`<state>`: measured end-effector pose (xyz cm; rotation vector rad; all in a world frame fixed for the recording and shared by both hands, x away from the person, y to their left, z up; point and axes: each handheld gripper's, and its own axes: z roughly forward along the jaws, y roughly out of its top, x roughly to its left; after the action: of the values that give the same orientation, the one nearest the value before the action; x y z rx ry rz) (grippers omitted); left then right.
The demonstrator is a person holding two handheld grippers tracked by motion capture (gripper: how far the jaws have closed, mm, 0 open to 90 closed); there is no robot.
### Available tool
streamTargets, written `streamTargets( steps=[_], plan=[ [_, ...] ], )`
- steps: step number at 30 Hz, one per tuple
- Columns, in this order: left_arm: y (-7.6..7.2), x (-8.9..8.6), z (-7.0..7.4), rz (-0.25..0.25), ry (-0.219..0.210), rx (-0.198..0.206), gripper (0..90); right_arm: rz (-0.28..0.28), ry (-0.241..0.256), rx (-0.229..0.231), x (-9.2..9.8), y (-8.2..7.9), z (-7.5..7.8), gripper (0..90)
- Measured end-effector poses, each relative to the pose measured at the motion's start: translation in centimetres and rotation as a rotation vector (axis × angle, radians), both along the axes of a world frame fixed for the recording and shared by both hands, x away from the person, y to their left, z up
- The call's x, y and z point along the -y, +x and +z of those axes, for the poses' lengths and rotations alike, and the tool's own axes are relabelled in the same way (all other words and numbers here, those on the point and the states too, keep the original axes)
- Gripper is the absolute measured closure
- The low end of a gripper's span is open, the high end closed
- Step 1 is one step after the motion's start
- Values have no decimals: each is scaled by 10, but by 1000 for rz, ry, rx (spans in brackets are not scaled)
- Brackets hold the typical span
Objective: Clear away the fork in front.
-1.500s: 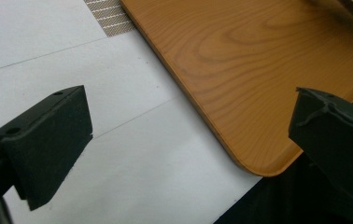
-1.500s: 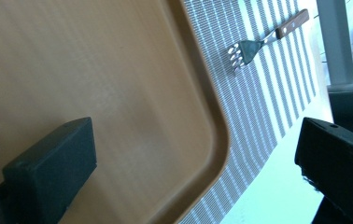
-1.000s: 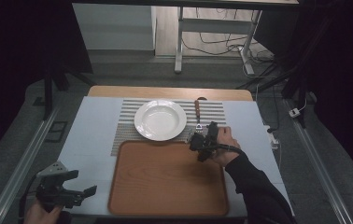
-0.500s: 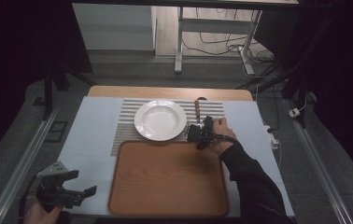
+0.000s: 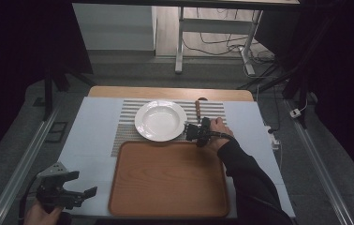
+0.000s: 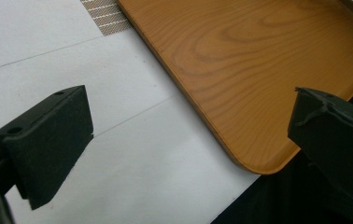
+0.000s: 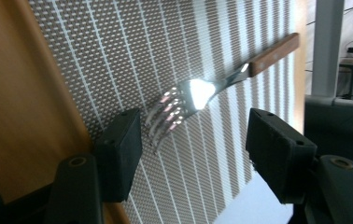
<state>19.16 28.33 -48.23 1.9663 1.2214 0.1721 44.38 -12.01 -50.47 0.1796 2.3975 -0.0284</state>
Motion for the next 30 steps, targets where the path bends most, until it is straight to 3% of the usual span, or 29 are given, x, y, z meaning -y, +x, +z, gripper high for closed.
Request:
streamTargets(
  steps=[7,8,9,10,12,14,16,19,20,23,24,27,29,30],
  plan=[
    [0,0,0,-1,0,0,0,6,-8,6,1,6,-8,450],
    [0,0,0,-1,0,0,0,20,-2,-1,1,5,-10,518],
    [0,0,0,-1,0,0,0,36,5,32,1,4,-13,549],
    [0,0,0,-2,2,1,0,53,-28,30,0,4,-13,590],
    [0,0,0,-3,2,1,0,52,-48,39,-1,3,-15,687],
    [0,0,0,-4,2,1,0,47,-50,12,-2,2,-19,802],
    [0,0,0,-6,0,1,0,41,-93,76,-2,-1,-22,867],
    [0,0,0,-6,1,1,0,51,-92,103,-1,-2,-23,885],
    [0,0,0,-7,0,1,1,52,-100,152,-1,-5,-20,899],
    [0,0,0,-7,0,1,1,53,-66,151,1,-5,-15,900],
    [0,0,0,-5,1,2,1,62,-51,125,2,-6,-10,900],
    [0,1,0,-6,1,2,1,64,-74,165,3,-12,-6,900],
    [0,1,0,-6,2,2,0,76,-40,165,4,-13,-3,900],
    [0,1,0,-5,1,2,0,78,-48,165,4,-15,1,900]
  ],
)
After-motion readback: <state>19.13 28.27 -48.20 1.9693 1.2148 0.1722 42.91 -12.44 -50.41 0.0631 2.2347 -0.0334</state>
